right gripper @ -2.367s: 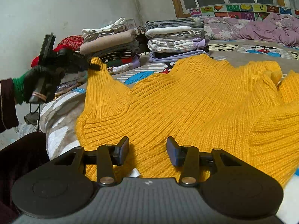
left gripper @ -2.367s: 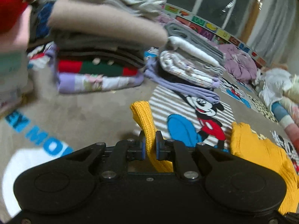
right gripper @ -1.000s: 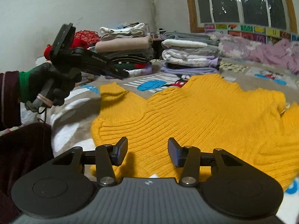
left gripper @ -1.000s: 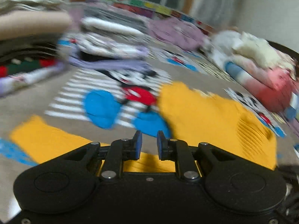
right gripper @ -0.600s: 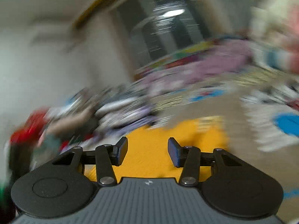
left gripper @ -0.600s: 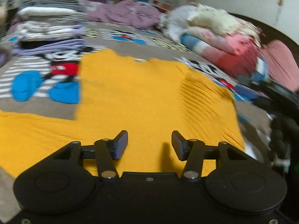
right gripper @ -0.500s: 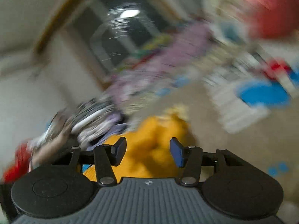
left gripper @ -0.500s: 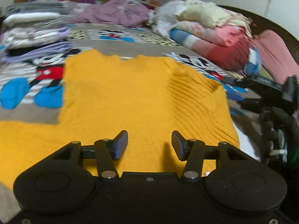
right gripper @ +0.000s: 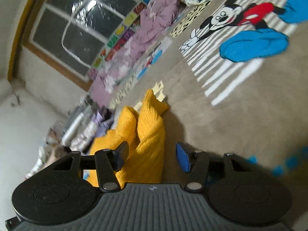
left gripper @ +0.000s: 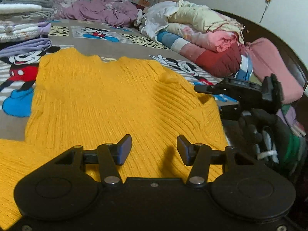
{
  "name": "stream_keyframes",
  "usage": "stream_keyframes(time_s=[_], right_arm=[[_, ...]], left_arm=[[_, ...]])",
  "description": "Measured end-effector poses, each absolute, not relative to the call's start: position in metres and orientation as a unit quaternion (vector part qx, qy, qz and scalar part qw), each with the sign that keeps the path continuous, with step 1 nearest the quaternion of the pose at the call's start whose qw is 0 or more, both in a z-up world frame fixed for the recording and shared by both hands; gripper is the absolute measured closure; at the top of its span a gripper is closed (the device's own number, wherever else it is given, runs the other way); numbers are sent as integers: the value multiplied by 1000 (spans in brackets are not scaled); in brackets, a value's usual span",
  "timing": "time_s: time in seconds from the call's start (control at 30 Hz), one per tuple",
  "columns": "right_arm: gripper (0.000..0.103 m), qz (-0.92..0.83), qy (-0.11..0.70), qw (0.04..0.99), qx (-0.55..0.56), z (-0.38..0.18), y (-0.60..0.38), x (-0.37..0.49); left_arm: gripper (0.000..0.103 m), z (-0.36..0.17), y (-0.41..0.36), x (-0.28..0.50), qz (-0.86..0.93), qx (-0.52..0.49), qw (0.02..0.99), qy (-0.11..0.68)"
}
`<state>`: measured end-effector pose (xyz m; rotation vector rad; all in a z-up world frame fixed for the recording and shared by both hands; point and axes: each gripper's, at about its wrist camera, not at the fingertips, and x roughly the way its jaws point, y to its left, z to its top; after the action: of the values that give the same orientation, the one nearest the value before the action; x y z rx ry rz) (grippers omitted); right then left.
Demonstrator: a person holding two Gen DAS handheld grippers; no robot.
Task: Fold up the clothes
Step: 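Open the left gripper while the right gripper grasps the other sleeve cuff, then pull the held sleeve across the sweater body with the right gripper and release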
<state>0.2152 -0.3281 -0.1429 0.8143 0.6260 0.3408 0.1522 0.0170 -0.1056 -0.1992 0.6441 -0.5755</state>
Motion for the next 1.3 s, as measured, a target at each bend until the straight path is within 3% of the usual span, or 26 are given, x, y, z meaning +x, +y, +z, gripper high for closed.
stream_keyframes(time_s=[0.27, 0.33, 0.4, 0.47, 0.9, 1.3], right_arm=[[51, 160, 377, 885, 221, -112, -304, 278], [59, 167, 401, 884, 174, -109, -292, 292], [83, 166, 415, 884, 139, -109, -281, 302], [89, 155, 412, 890, 119, -104, -274, 299], [90, 25, 363, 931, 33, -63, -274, 251], [90, -73, 417, 905, 30, -71, -302, 238]], left_arm=[[52, -97, 27, 147, -284, -116, 904, 297], [52, -97, 26, 147, -284, -116, 904, 298], [52, -98, 26, 148, -285, -114, 903, 299], [52, -99, 25, 147, -284, -109, 904, 300], [52, -93, 28, 142, -295, -130, 899, 295], [52, -86, 39, 143, -303, -160, 894, 288]])
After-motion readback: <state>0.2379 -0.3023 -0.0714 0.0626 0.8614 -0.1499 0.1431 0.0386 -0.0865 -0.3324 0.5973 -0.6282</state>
